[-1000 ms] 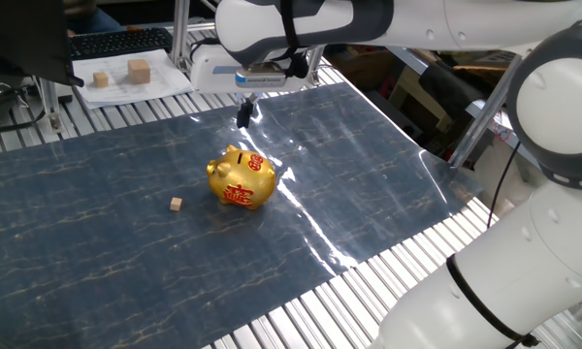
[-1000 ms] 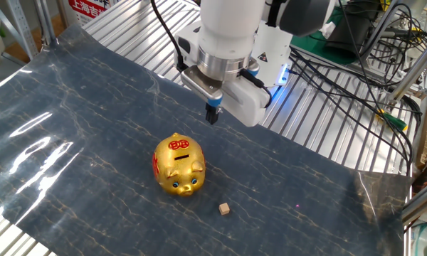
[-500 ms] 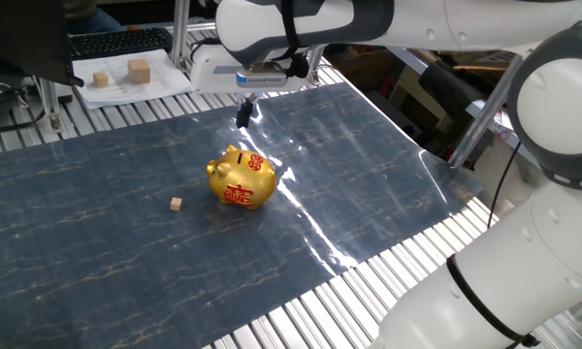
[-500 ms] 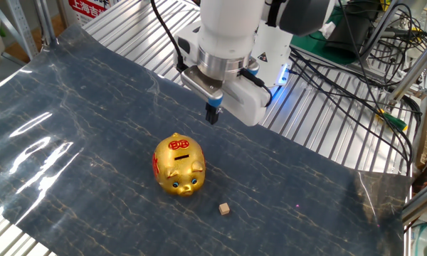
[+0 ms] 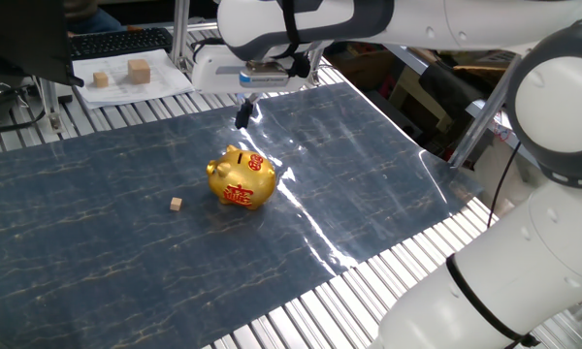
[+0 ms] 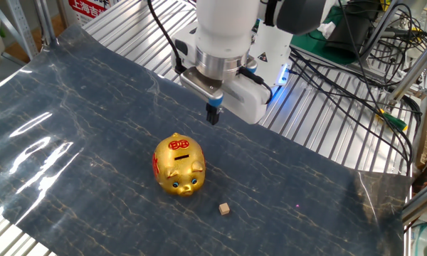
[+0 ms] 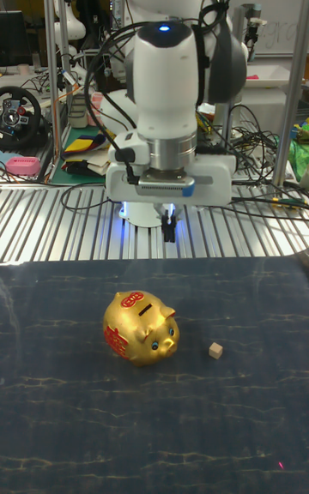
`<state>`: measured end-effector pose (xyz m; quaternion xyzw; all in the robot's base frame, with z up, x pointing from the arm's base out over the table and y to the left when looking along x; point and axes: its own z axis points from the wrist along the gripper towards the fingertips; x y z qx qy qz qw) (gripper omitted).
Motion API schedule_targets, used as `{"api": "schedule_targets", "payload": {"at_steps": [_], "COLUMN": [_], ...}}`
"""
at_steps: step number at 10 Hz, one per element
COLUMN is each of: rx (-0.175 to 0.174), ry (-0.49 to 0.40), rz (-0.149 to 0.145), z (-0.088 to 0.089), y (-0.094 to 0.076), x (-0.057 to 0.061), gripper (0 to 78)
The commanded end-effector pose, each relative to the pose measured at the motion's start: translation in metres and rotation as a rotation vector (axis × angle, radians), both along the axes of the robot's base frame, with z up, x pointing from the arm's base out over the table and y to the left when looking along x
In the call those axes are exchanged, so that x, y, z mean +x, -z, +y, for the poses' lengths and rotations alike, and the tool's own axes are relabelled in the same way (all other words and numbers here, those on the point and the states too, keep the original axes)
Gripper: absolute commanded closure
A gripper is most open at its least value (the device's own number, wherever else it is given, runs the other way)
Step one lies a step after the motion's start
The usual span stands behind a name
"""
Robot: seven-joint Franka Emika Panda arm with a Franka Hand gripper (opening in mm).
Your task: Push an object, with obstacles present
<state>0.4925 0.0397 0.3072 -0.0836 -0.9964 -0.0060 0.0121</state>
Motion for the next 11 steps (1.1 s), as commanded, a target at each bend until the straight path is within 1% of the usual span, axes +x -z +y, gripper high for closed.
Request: {"api": "schedule_targets", "payload": {"at_steps": [1,2,3,4,5,6,9,10,11], "rx": [0.057,0.057,0.057,0.057,0.054,0.053,0.055,0.053,0.054], "ry": [0.035,0.041,0.058,0.075,0.080,0.091,0.116,0.120,0.128], "rz": [0.023,0.023,0.024,0.025,0.025,0.025,0.025,0.024,0.021], "z": [0.022,0.028,0.043,0.052,0.058,0.068,0.082,0.084,0.089], "y": [-0.001,-0.001,0.004,0.011,0.015,0.025,0.041,0.045,0.054], "x": [-0.002,-0.003,-0.007,-0.013,-0.016,-0.021,-0.026,-0.026,-0.024], "gripper": [77.6,77.6,77.6,77.6,77.6,77.6,77.6,77.6,77.6]}}
